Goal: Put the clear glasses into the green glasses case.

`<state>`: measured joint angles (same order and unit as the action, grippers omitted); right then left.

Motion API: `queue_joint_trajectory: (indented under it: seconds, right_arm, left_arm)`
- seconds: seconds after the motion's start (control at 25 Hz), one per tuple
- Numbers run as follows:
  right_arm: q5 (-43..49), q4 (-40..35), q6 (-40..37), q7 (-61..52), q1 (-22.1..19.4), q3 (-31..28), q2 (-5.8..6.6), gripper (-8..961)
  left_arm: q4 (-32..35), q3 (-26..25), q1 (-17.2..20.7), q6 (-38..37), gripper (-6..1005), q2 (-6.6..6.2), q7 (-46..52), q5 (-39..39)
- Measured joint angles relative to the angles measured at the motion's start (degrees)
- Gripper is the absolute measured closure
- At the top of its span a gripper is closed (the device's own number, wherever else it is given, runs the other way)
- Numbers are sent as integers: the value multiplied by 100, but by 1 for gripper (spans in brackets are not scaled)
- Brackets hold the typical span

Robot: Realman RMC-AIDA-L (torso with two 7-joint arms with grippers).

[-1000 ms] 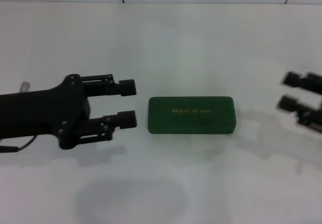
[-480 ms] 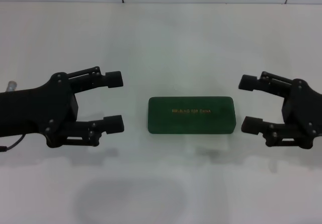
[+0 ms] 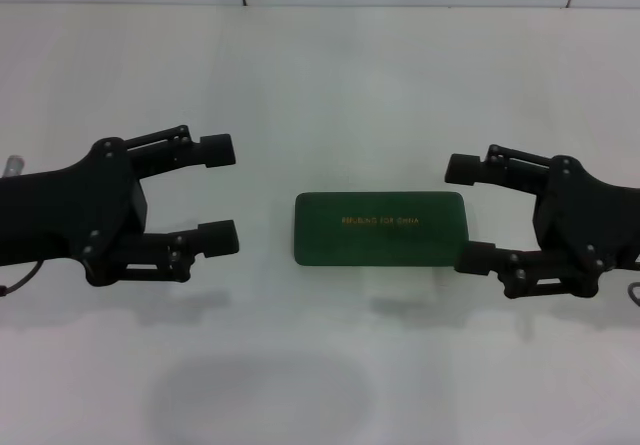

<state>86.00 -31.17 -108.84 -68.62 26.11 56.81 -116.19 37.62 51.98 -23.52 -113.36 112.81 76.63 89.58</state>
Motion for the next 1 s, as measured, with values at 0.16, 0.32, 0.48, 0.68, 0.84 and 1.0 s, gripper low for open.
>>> queue_joint_trajectory:
  seconds: [0.16,0.32,0.48,0.68,0.84,1.0]
  right_arm:
    - [-1,0,33,-1,60,102,0,68]
    - [-1,-2,55,-1,108,194,0,68]
    - [-1,0,58,8,119,246,1,68]
    - [-2,0,48,11,81,249,1,69]
    - [-5,62,-22,33,72,251,1,69]
    - [-9,84,-48,46,70,251,1,69]
  left_arm:
    - [-1,-4,21,0,105,22,0,6]
    - [-28,-4,47,4,105,37,3,13]
    - [-23,-4,93,7,105,58,21,21]
    - [-29,-5,115,9,105,73,17,69]
    - [-34,-3,143,9,105,74,2,70]
    - [-45,2,164,9,105,80,1,77]
